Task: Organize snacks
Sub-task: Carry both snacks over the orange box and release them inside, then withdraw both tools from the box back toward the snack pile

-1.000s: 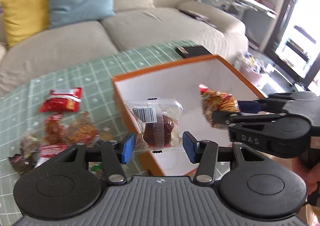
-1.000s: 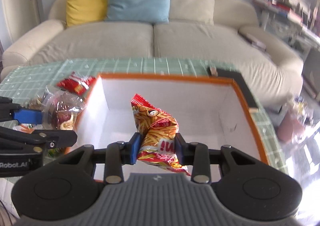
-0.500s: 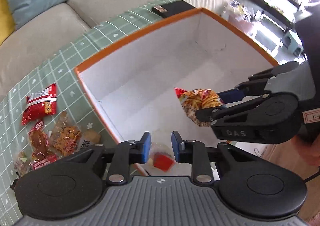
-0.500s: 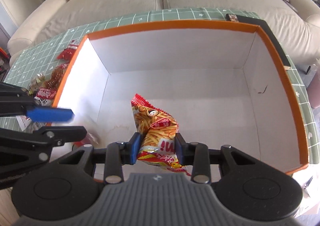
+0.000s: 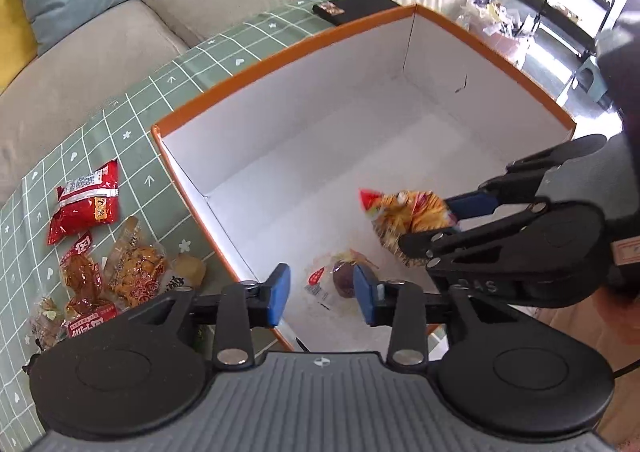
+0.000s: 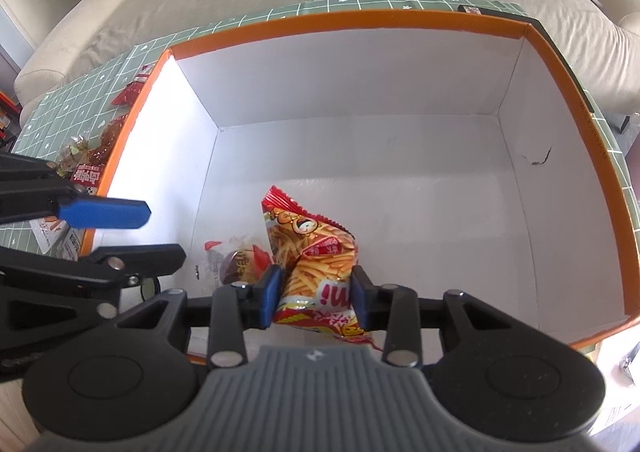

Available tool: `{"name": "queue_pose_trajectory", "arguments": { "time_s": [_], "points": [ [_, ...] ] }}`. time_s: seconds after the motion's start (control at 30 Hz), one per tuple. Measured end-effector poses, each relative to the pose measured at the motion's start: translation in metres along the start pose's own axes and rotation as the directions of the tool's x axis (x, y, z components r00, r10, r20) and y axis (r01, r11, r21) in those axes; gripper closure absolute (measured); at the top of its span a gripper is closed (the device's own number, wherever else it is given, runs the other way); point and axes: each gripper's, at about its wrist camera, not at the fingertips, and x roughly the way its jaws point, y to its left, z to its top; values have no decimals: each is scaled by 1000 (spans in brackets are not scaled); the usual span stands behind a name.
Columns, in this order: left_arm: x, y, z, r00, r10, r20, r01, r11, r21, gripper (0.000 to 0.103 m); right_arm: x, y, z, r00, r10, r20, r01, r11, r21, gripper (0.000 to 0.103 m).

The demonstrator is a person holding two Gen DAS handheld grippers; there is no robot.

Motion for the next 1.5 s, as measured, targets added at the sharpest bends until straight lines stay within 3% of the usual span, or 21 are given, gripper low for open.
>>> {"name": "queue_pose_trajectory", "arguments": {
  "time_s": [0.17,0.33,0.4,0.43,0.63,0.8,0.93,1.1,1.27,1.5],
  "points": [
    [-11,3,0,1000,-19,19,20,1000,-6,47,-3,4,1,1000,6,7,-6,1000,-3,61],
    [-24,5,-3,998,-34,43,34,999,-1,41,-13,9,3,999,-23,30,23,1000,-13,46],
    [-32,8,-7,997,-26,70,26,1000,-8,31,-19,11,3,998,-32,47,33,999,-18,42],
    [-36,9,-9,996,-17,86,18,1000,-13,30,-23,12,3,998,-38,59,39,999,-21,42],
    [-59,25,-33,984,28,175,-14,997,-81,30,-47,29,-6,982,-69,175,79,996,-52,30],
    [-75,41,-62,961,117,252,-84,986,-141,29,-68,55,-19,950,-71,305,95,993,-65,18],
    [-82,54,-88,940,186,286,-137,974,-182,29,-76,81,-29,925,-51,378,77,995,-55,18],
    [-83,74,-122,930,227,289,-152,953,-263,29,-78,114,-44,908,-32,418,49,998,-30,17],
    [-84,91,-157,930,238,279,-142,935,-324,29,-68,143,-63,896,-30,443,37,999,-7,17],
    [-81,113,-197,937,208,280,-90,920,-381,29,-54,191,-81,891,17,453,70,982,-176,17]
  ]
}}
